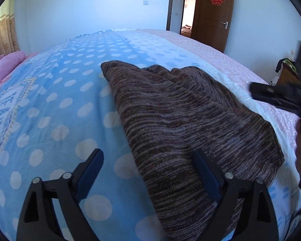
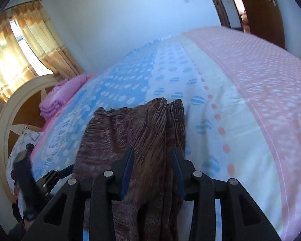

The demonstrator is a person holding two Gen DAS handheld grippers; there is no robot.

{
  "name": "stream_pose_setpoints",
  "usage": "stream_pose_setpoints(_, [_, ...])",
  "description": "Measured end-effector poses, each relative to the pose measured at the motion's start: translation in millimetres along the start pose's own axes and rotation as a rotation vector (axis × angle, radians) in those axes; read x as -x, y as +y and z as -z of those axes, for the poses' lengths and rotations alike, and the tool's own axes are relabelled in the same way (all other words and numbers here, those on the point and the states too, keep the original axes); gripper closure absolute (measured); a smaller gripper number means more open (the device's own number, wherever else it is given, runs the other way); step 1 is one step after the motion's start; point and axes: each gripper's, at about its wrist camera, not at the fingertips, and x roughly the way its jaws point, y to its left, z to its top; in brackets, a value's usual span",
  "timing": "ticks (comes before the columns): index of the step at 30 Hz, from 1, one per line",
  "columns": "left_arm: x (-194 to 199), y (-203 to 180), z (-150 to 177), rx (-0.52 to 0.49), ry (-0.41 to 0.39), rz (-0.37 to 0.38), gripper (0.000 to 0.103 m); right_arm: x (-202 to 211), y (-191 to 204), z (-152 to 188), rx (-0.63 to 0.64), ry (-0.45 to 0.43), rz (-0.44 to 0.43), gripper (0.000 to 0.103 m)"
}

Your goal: Fold small clothes

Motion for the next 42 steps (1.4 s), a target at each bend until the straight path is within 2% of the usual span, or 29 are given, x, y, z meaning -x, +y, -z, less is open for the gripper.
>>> stream_pose_setpoints(3, [-1,1,3,0.003,0.005,0.0,0.003,-35,-4,-22,0.013,0.05,0.016,0.064])
stream_pose_setpoints(5, [-1,0,4,-0.003,0.002,-0.003,0.001,-52,-4,-27,0.009,0.078,-0.002,0.064])
stream_pose_setpoints(6, [-1,-1,4,-0.006,0.001,-0.005,0.001,-60,-4,-29,0.009,0.093,-0.017,0.067])
stream_pose_setpoints(7, [-1,-1,5,-0.01,0.003,-0.003,0.001,-67,-3,-29,0.007,0.119,-0.033,0.075])
stream_pose_setpoints(8, [-2,-1,5,-0.011,0.004,0.0,0.001,-71,-1,-29,0.015,0.127,-0.028,0.098])
stream_pose_setpoints(10, [-1,1,6,-0.002,0.003,0.008,0.0,-68,9,-26,0.062,0.11,-0.004,0.098])
stream_pose_setpoints(13, [-1,4,6,0.014,0.004,0.02,0.0,-53,17,-25,0.113,0.036,0.065,0.099])
stream_pose_setpoints(15, [-2,3,7,0.009,0.012,0.018,0.0,-44,10,-27,0.083,0.001,0.099,0.099])
stream_pose_setpoints(19, [-5,-3,7,-0.021,0.025,0.005,0.0,-49,-10,-26,0.024,0.016,0.169,0.099])
stream_pose_setpoints(22, [-6,-2,7,-0.022,0.036,0.002,0.0,-58,-16,-21,0.008,0.063,0.141,0.097])
stream_pose_setpoints(23, [-6,-2,7,-0.02,0.036,0.004,0.0,-55,-16,-20,0.003,0.056,0.141,0.091])
stream_pose_setpoints(24, [-5,-1,7,-0.016,0.036,0.007,0.0,-50,-15,-19,-0.006,0.051,0.137,0.077])
stream_pose_setpoints(26, [-6,2,7,-0.006,0.039,0.016,0.0,-32,-15,-13,-0.031,0.032,0.086,0.067])
stream_pose_setpoints(29, [-7,4,7,0.004,0.042,0.027,0.0,0,-5,4,-0.016,0.006,0.032,0.067])
stream_pose_setpoints(34, [-4,3,8,0.003,0.03,0.019,0.0,36,15,48,0.034,0.021,-0.031,0.067])
stream_pose_setpoints(35, [-3,2,8,0.002,0.029,0.017,0.0,35,17,55,0.041,0.04,-0.02,0.067])
stream_pose_setpoints(36, [-2,2,9,0.0,0.026,0.019,0.0,32,18,62,0.048,0.065,-0.006,0.087])
stream_pose_setpoints(37, [1,1,11,-0.004,0.022,0.032,0.0,29,19,69,0.058,0.086,0.005,0.1])
stream_pose_setpoints(39, [3,0,13,-0.01,0.024,0.058,0.0,30,19,76,0.077,0.067,0.045,0.101])
stream_pose_setpoints(42, [1,-4,15,-0.023,0.048,0.036,0.0,36,2,76,0.018,0.055,0.027,0.1])
